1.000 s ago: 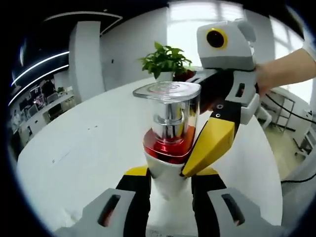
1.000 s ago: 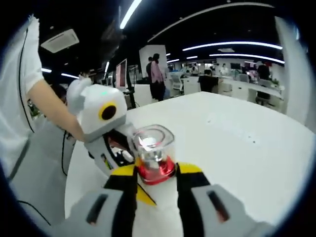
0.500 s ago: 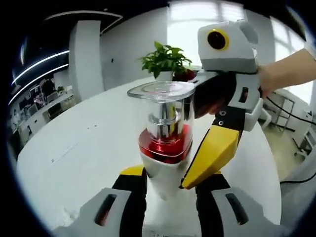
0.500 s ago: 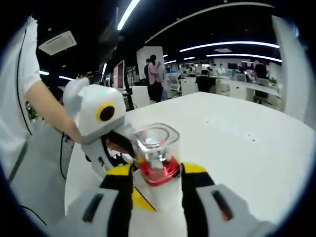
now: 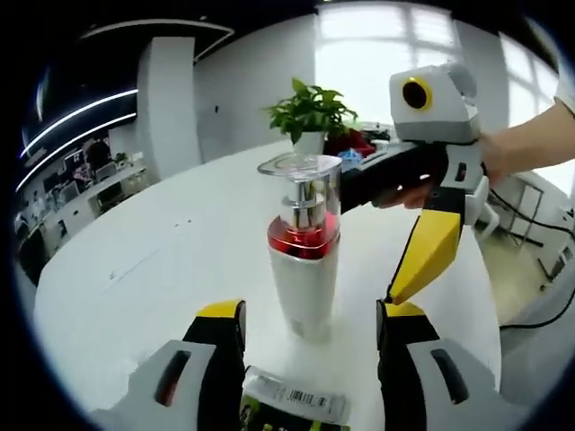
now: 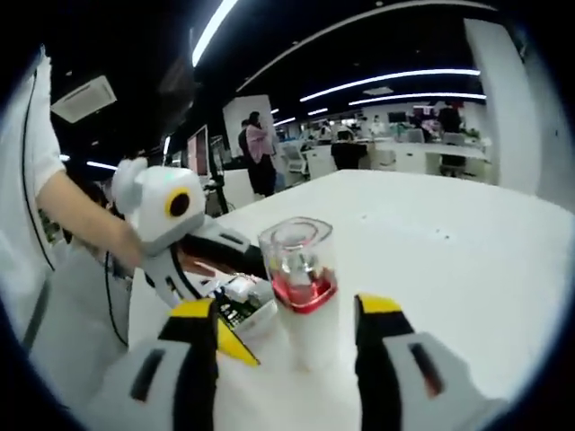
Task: Arrange the skincare products in the storage area until every visible bottle or jar stands upright without overlapping.
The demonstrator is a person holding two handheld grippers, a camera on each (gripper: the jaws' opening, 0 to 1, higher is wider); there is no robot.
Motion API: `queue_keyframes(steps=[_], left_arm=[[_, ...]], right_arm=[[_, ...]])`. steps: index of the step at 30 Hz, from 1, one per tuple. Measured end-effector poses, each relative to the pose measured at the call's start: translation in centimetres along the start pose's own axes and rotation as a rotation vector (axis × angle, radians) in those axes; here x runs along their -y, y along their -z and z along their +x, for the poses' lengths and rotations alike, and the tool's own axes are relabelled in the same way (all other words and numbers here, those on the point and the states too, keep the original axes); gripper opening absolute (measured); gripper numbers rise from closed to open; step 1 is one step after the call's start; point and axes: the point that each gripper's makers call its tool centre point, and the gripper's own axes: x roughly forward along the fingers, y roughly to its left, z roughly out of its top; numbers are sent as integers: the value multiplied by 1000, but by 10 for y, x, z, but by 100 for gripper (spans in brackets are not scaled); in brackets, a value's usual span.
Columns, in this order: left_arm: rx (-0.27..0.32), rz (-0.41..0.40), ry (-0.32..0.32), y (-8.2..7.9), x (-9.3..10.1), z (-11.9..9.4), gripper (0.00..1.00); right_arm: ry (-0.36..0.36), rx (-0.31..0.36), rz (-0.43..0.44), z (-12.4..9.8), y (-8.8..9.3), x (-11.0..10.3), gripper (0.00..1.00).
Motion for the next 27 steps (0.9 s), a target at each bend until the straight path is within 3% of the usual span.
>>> queue_keyframes(steps=[5,10,27], left_arm=[[-2,-33,-22,6,2,-17,66],[-12,-72,-47,14,3,-37,74],[-44,-162,-147,40,5,-105,85]], right_arm=[[25,-36,-28,-6,7,-12,68],[29,-27,-19,-9,8,-25,72],[60,-15,10,-31,5,-60,83]])
